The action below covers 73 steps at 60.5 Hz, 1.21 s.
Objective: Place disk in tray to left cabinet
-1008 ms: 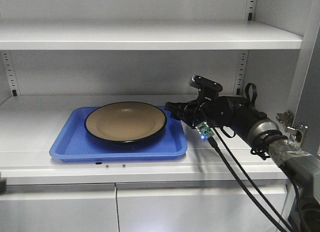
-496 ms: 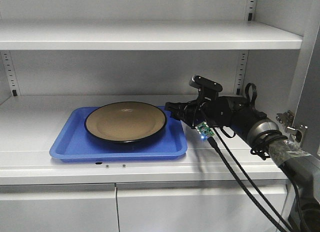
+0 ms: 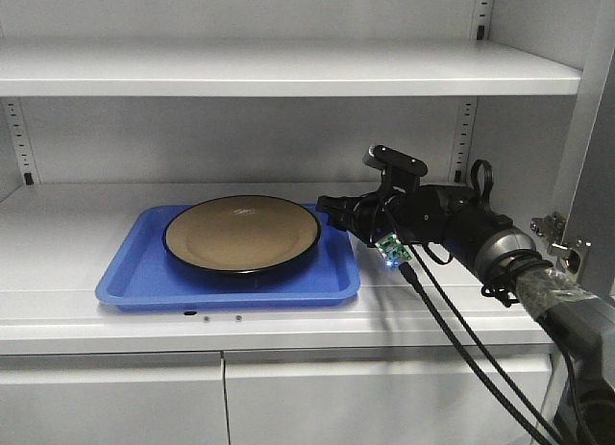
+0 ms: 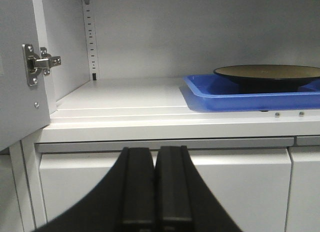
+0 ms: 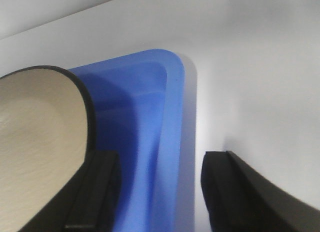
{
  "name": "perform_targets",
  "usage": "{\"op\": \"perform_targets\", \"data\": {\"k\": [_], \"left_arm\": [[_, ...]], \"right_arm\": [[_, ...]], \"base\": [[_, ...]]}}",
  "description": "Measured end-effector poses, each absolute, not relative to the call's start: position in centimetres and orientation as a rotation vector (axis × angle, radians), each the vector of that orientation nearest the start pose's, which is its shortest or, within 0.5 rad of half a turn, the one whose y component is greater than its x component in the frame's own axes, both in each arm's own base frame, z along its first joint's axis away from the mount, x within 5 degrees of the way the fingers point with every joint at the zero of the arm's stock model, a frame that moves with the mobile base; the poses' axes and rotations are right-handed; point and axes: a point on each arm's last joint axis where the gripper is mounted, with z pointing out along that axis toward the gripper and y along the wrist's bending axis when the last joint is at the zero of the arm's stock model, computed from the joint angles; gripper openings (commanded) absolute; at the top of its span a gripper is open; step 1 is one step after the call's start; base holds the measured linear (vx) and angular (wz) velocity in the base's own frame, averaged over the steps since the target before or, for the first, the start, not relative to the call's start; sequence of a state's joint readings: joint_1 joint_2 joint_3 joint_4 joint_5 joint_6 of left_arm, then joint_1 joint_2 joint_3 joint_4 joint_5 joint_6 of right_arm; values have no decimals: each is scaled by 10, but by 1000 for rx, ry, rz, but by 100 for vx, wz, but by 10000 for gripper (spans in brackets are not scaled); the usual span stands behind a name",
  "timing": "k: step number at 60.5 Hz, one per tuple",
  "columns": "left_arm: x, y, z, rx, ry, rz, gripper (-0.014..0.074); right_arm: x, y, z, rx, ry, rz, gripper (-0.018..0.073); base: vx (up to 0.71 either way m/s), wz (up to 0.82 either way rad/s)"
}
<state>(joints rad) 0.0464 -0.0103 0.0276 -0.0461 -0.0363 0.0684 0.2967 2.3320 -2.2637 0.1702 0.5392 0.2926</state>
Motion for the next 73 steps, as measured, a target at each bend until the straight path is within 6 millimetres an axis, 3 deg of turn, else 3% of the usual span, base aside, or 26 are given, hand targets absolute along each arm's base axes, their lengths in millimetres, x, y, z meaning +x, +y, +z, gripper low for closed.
{"op": "perform_targets", "data": {"k": [53, 62, 73], "left_arm": [[56, 3, 208, -19, 1464, 57, -8], [56, 3, 208, -19, 1464, 57, -8], [56, 3, 208, -19, 1464, 57, -8]], "right_arm": [[526, 168, 283, 92, 2125, 529, 438], [529, 156, 284, 100, 2122, 508, 424], [520, 133, 307, 14, 2159, 422, 372]], "base": [[0, 0], [0, 0], [0, 0]]}}
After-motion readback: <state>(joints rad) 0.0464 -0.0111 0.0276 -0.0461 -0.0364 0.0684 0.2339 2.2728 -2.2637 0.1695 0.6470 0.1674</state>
